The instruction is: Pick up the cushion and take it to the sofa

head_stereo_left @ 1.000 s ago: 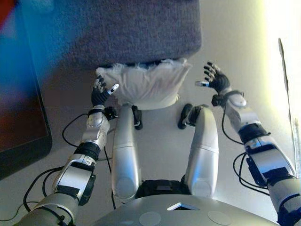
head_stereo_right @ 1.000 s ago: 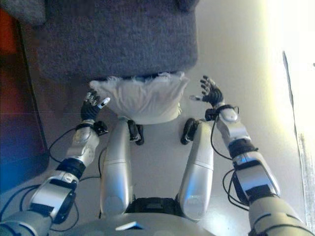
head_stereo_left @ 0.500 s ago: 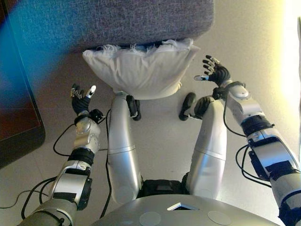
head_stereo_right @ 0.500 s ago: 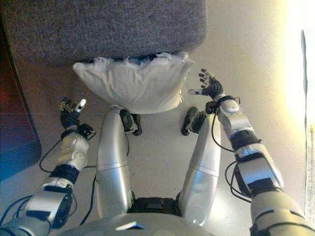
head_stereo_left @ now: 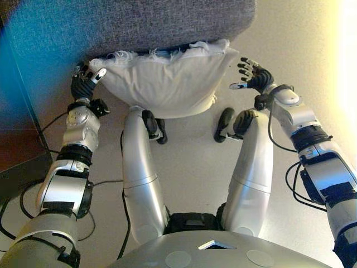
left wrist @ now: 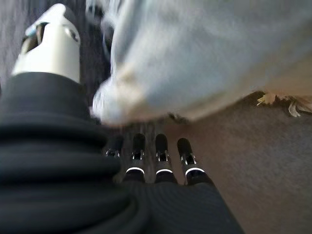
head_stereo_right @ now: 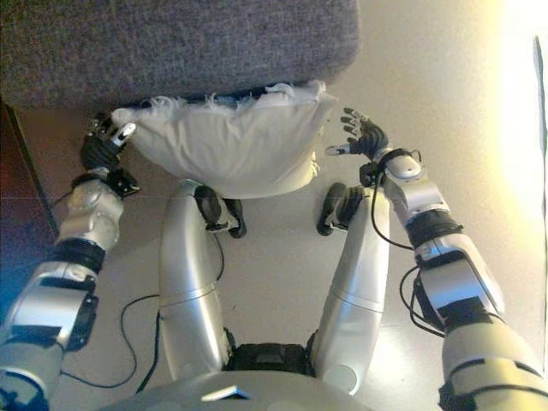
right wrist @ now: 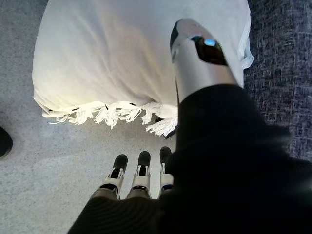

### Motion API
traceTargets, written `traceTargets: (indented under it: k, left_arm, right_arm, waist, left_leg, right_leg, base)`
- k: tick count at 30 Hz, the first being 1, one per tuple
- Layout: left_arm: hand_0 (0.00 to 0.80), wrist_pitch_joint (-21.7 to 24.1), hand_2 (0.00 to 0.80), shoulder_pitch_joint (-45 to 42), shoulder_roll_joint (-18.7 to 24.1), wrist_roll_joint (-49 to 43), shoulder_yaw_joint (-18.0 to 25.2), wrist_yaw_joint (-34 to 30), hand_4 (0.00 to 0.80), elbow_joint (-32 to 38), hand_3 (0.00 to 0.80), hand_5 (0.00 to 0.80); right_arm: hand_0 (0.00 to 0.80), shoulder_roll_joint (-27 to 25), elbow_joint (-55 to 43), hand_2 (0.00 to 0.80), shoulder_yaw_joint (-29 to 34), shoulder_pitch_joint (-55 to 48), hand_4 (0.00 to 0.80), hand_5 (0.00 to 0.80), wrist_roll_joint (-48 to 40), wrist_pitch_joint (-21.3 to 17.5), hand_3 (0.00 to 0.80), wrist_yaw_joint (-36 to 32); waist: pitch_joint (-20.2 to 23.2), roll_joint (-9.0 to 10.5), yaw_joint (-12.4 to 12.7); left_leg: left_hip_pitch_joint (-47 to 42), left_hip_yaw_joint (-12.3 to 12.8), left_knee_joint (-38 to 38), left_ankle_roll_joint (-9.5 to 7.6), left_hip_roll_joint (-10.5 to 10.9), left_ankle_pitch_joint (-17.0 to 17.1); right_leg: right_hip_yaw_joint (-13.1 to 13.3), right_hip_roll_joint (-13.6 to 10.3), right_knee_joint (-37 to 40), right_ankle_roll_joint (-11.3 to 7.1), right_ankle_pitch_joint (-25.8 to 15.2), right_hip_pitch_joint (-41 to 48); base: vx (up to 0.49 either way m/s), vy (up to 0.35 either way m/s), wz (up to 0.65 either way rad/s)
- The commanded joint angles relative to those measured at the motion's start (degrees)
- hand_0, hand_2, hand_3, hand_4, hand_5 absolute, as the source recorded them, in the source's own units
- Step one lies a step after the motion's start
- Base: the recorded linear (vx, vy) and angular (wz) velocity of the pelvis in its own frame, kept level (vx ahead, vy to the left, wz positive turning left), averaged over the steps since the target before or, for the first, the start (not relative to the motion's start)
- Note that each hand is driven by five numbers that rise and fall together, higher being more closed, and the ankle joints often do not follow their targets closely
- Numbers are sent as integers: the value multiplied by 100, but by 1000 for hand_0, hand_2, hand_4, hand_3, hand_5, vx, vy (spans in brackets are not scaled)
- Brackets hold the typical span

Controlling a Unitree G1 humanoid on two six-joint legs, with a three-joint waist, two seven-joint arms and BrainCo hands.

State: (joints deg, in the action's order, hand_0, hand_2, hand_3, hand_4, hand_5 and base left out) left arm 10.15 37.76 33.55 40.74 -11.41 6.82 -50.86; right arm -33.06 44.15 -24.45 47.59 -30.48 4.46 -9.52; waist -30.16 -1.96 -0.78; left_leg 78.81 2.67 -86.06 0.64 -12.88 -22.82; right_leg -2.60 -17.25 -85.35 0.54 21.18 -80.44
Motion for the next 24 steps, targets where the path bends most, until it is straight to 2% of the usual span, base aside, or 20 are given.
traceTargets:
  k: [1, 6, 13, 24]
  left_arm:
    - [0, -24, 0, 242, 130, -61, -69, -250, 0, -183, 0, 0]
    - [0, -96, 0, 609, 198, 132, -218, -532, 0, -276, 0, 0]
    - [0, 61, 0, 888, 150, 278, -418, -553, 0, -313, 0, 0]
    - [0, 181, 0, 1125, 26, 550, -486, -836, 0, -353, 0, 0]
  right_arm:
    - [0, -136, 112, 0, -150, 470, 0, 0, -20, -115, 0, -61]
    - [0, -136, 236, 0, -328, 784, 0, 0, -197, -55, 0, -172]
    - [0, -67, 251, 0, -602, 1115, 0, 0, -247, 10, 0, -360]
    - [0, 143, 289, 0, -1093, 1634, 0, 0, 182, 146, 0, -716]
  waist:
    - [37, -198, -42]
    - [36, -222, -57]
    - [36, -234, -41]
    - [36, -282, 47]
  left_leg:
    - [-74, 46, 227, 23, -135, -171]
    - [81, 70, 225, 17, -128, -154]
    - [236, 94, 295, 21, -98, -118]
    - [356, 122, 487, 60, -16, -49]
  right_leg:
    - [528, -93, 493, -197, -196, 172]
    - [587, -95, 538, -180, -260, 12]
    - [600, -121, 675, -159, -342, -137]
    - [555, -152, 874, -111, -370, -242]
  base:
    - [-48, 71, -7]
    - [-44, 48, -1]
    - [-42, 44, 0]
    - [-17, 13, 0]
